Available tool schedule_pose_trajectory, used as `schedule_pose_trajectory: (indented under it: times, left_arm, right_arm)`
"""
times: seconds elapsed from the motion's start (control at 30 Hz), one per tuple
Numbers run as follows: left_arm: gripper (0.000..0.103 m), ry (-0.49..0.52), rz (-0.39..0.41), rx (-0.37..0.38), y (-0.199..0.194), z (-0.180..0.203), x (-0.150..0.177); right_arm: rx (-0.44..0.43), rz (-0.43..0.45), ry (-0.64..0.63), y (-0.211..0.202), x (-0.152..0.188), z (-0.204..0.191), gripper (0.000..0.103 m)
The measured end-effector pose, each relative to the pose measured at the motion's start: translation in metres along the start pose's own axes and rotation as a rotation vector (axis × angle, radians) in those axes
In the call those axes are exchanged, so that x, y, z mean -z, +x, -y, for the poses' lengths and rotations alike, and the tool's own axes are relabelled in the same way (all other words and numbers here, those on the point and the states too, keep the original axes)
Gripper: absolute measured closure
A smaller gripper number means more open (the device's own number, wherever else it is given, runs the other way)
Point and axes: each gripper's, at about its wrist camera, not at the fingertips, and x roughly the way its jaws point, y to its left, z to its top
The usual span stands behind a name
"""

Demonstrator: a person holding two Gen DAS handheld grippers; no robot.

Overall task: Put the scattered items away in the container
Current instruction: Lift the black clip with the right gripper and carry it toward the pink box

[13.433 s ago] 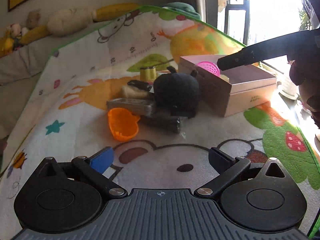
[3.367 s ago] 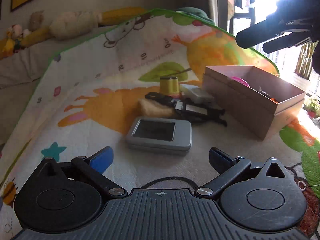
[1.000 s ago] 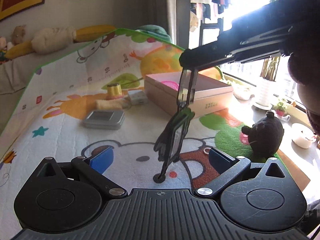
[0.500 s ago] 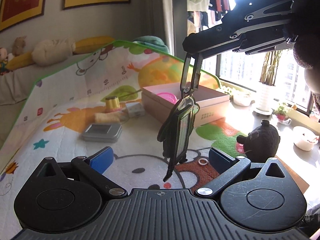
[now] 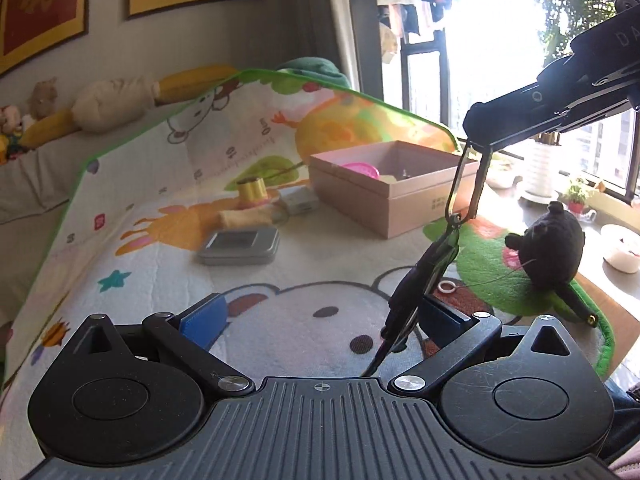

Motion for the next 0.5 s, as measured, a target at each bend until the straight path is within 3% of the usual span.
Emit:
schedule_pose_trajectory:
  times: [0.27, 0.5]
  left_arm:
    - [0.000, -0.029, -0.033, -0.120, 0.009, -0.028, 0.007]
    - [0.000, -0.103, -0.037, -0.127, -0.004, -0.043, 0.017]
  right_arm:
    - [-0.007, -0.028, 0.002, 0.033, -0.005, -0.004, 0.092]
    - [-0.020, -0.045, -0.026, 0.059, -0.018, -0.023, 0.092]
